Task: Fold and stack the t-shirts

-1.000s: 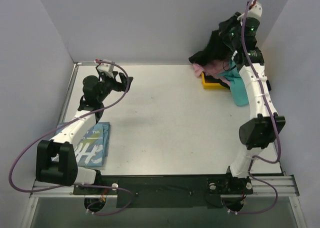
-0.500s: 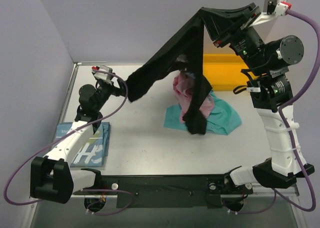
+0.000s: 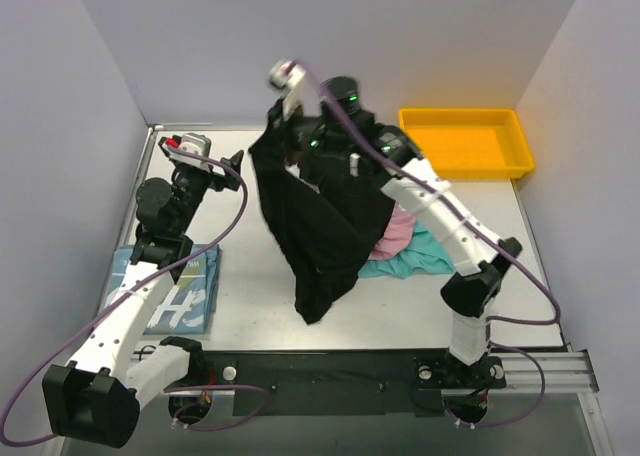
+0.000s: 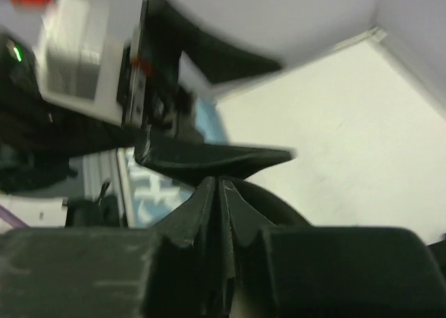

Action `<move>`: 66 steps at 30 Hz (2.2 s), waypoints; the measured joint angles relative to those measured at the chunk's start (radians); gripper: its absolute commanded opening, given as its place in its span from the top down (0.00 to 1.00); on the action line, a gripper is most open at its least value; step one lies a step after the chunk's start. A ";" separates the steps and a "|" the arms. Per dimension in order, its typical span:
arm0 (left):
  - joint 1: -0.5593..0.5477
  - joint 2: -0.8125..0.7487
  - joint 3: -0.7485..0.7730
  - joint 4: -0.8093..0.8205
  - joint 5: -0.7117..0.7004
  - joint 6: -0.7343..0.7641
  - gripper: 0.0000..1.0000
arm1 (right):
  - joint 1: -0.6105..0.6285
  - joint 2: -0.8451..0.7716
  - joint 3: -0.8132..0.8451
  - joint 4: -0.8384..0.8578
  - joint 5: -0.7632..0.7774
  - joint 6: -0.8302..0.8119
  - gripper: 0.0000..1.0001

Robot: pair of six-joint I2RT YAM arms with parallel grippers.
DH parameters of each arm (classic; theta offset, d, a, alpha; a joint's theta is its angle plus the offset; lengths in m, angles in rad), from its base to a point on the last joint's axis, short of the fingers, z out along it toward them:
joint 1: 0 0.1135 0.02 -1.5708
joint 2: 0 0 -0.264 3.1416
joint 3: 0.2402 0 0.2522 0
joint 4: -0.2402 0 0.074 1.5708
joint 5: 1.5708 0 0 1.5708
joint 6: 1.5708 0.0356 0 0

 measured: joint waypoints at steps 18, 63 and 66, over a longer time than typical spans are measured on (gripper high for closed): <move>-0.174 0.146 -0.011 -0.470 0.394 0.375 0.03 | -0.499 -0.347 -0.772 -0.286 0.351 0.122 0.03; -0.043 0.233 0.277 -0.389 0.170 0.558 1.00 | -0.876 0.179 0.304 0.323 0.548 0.242 1.00; -0.046 0.235 0.251 -0.409 0.199 0.537 1.00 | -0.864 0.248 0.225 0.336 0.596 0.212 1.00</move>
